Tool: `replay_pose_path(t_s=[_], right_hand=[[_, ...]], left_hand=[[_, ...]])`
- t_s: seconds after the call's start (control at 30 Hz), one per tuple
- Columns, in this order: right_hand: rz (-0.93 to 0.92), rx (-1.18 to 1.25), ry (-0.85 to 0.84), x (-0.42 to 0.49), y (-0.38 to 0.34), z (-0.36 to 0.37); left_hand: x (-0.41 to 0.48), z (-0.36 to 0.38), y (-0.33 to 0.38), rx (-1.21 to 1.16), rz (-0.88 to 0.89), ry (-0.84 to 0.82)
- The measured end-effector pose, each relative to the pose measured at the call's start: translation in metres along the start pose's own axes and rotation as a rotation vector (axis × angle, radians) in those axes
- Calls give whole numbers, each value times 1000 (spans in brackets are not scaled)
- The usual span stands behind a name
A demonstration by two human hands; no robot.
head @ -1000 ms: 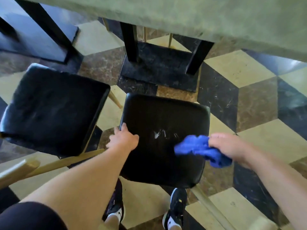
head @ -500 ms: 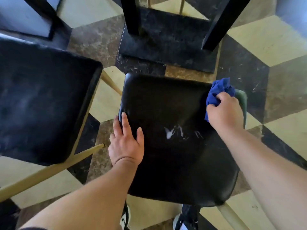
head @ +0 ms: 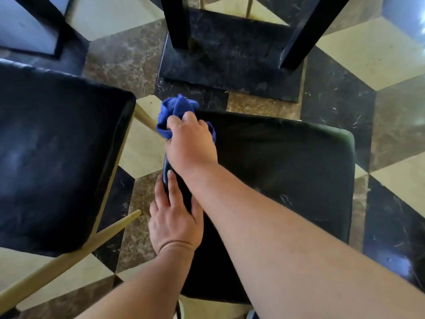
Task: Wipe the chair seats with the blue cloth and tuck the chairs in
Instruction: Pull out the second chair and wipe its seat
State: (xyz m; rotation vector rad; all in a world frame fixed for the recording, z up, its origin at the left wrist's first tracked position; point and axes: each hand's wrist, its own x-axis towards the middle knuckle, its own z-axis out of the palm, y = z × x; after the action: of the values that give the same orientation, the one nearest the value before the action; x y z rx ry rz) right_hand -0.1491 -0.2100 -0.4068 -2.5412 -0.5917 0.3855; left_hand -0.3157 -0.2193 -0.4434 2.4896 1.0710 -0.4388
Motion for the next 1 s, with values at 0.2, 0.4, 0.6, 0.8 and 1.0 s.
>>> replay_pose_path(t_s=[0.2,0.4,0.6,0.8,1.0], right_hand=[[-6,-75,15,-27,82,-46],[343,-222,113,-76,199,-125],[709,-138,287,-116,204,-118],[542,-13,155,-127,99,-52],[148,16,-166,-160,47,-14]], left_hand=[[-1,4,2,-28,11,83],[-1,9,-3,-36,55,147],[0,10,-3,-55,16,125],[0,11,-3,-51,8,119],[1,11,-5,-65,23,96]])
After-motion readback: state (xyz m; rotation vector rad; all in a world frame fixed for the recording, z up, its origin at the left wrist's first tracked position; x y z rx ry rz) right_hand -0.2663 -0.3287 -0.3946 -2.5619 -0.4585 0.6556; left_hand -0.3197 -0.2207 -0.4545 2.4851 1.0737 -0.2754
